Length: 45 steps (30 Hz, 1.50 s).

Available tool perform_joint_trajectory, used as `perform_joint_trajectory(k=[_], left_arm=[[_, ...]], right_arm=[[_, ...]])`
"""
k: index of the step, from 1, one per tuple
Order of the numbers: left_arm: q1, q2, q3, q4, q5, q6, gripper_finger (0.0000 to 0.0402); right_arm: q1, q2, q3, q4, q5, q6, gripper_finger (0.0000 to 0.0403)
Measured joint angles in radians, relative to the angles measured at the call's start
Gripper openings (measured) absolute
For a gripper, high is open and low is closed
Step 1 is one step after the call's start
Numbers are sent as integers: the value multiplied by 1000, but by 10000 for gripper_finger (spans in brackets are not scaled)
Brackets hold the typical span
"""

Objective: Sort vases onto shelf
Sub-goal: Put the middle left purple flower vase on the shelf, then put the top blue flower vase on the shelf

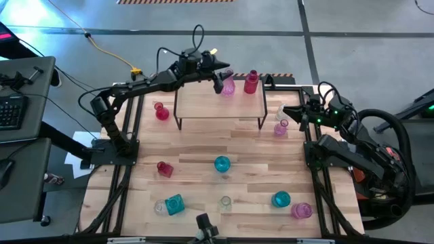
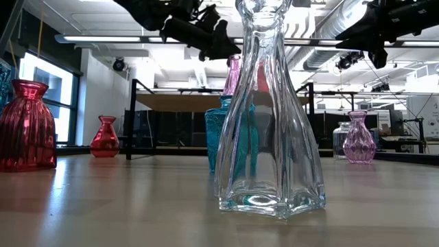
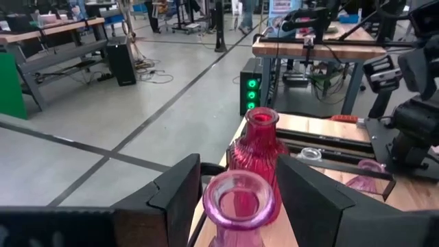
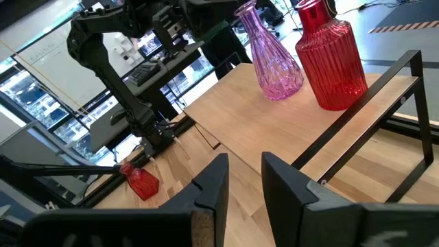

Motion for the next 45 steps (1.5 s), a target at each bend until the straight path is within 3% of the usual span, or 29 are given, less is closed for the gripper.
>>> perform_joint_trajectory(k=[5,12,21,26,35,45], left_arm=[[-4,-6,73,-89,6,4,184],[-30,-131,140,-389,53,145,184],[-157,-298,140,-770,56,58,184],[-304,-314,140,-818,-13,7,184],[-509,-243,95,-818,-308,-103,184],[-609,-83,93,-842,-275,-158,184]], right_arm=[[0,0,0,0,0,0,69],[0,0,0,0,0,0,69],[0,0,0,0,0,0,69],[0,0,0,0,0,0,69],[0,0,0,0,0,0,69],[0,0,0,0,0,0,69]])
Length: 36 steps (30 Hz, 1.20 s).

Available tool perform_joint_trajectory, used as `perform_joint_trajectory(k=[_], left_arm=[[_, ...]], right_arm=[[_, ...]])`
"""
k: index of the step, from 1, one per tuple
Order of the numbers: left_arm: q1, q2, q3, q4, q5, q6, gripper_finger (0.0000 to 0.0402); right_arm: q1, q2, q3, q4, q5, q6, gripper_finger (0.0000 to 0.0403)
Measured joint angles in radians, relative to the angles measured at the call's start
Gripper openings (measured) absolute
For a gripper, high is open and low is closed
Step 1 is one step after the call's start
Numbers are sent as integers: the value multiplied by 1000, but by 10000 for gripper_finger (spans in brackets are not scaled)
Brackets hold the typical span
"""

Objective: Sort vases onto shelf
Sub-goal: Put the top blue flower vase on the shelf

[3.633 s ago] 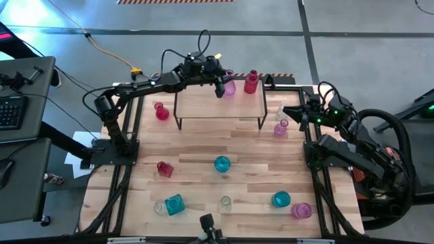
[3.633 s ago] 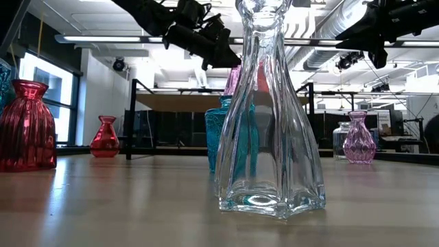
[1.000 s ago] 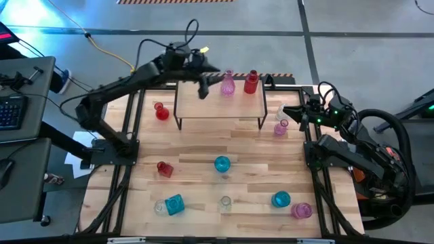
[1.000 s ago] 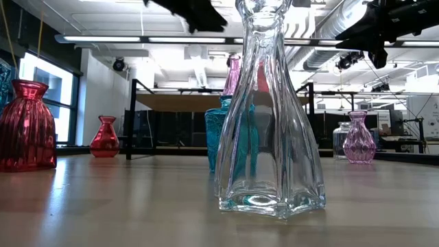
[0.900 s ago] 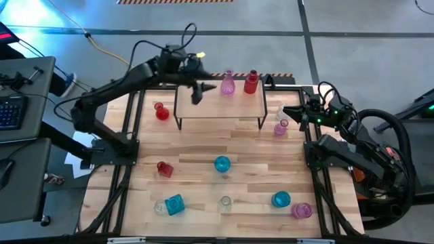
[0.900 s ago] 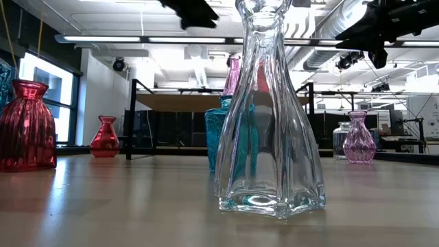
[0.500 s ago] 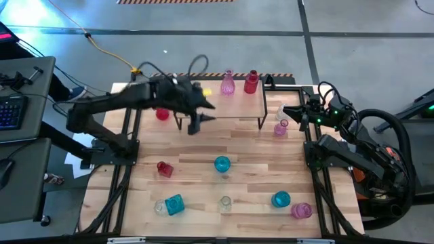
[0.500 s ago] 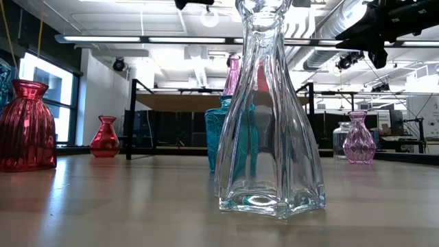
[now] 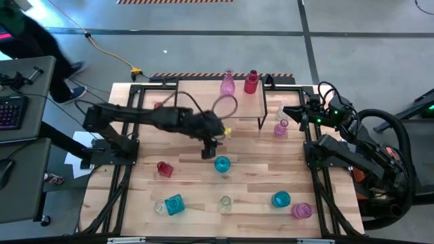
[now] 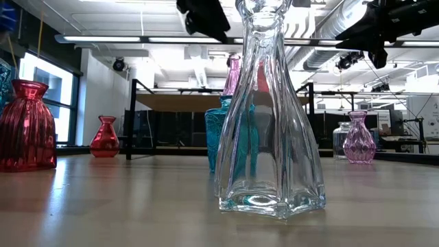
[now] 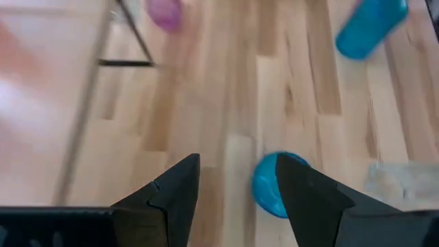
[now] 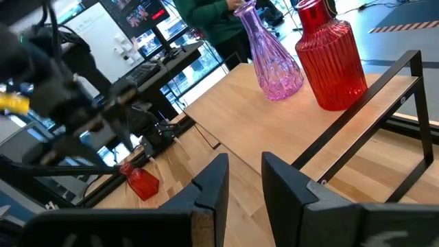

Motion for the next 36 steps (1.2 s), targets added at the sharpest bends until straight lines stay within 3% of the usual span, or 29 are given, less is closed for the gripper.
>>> perform_joint_trajectory(k=[9,16,36], left_arm=[[-115,142,0,0,16,54,184],[-123,201,0,0,27,46,184],[-145,203,0,2,21,28,184]], right_arm=[[0,0,0,0,0,0,69],[0,0,0,0,0,0,69],[0,0,0,0,0,0,69]])
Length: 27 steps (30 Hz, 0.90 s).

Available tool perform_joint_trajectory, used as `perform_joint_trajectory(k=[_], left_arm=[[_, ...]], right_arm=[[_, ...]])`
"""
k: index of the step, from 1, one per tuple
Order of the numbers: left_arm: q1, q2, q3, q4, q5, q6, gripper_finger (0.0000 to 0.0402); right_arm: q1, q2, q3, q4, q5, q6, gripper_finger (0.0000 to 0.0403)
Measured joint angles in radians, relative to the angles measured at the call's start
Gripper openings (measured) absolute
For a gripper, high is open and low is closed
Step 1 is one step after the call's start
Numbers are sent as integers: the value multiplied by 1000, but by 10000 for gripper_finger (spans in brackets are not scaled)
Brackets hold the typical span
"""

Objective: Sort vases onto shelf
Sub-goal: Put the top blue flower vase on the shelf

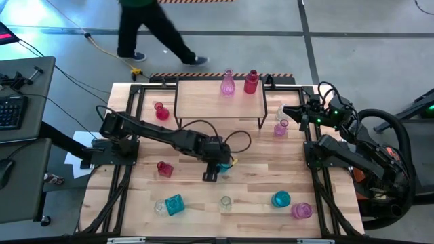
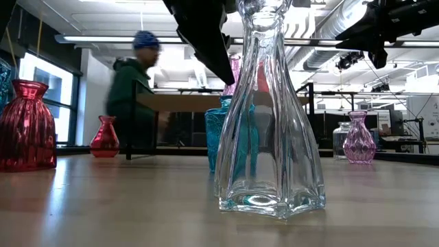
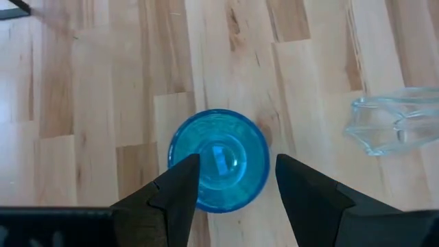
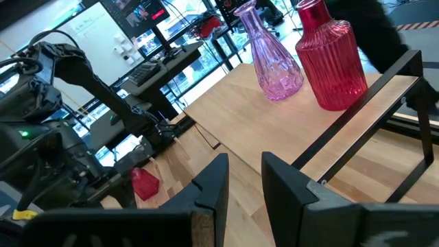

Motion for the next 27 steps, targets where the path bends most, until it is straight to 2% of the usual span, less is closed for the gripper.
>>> perform_joint_trajectory(k=[21,24,27], left_arm=[[-2,77,0,30,26,-13,183],[-2,77,0,29,22,-10,170],[-2,78,0,27,19,-10,141]], right_arm=[[0,0,0,0,0,0,69],[0,0,0,0,0,0,69],[0,0,0,0,0,0,69]])
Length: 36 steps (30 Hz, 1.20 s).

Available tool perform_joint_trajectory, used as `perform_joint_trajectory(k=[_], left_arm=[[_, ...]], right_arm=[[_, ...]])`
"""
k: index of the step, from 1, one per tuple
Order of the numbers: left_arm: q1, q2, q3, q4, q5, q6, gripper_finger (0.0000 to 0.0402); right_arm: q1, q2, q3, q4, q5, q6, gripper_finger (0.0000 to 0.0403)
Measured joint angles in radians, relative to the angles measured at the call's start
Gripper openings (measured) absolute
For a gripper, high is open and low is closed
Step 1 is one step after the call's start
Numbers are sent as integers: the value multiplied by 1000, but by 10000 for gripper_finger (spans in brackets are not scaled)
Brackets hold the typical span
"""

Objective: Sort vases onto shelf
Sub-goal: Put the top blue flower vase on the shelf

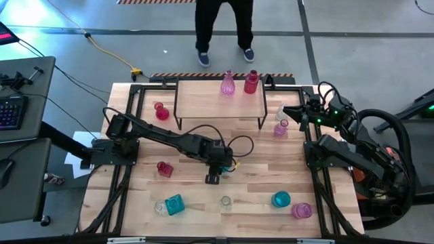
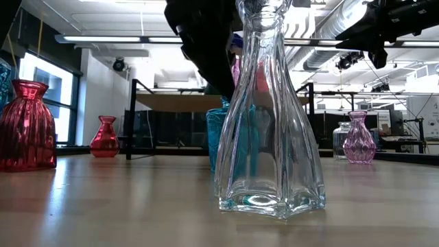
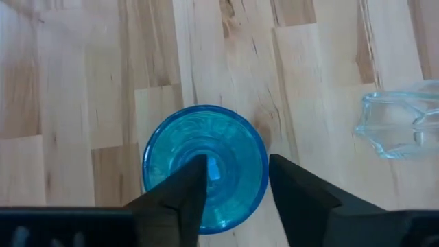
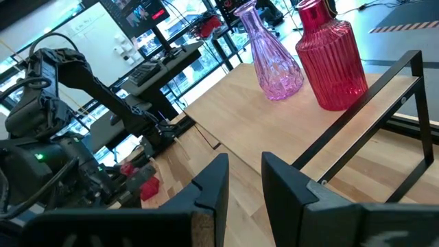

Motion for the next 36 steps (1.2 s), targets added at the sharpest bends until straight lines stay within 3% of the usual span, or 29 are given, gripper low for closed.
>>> perform_joint_trajectory(k=[11,23,36], left_arm=[[-1,1,0,-6,-57,3,14],[1,-44,1,-65,-74,19,13],[42,-242,5,-150,-104,46,12]], right_arm=[[0,0,0,0,0,0,69],[0,0,0,0,0,0,69],[0,0,0,-3,0,0,69]])
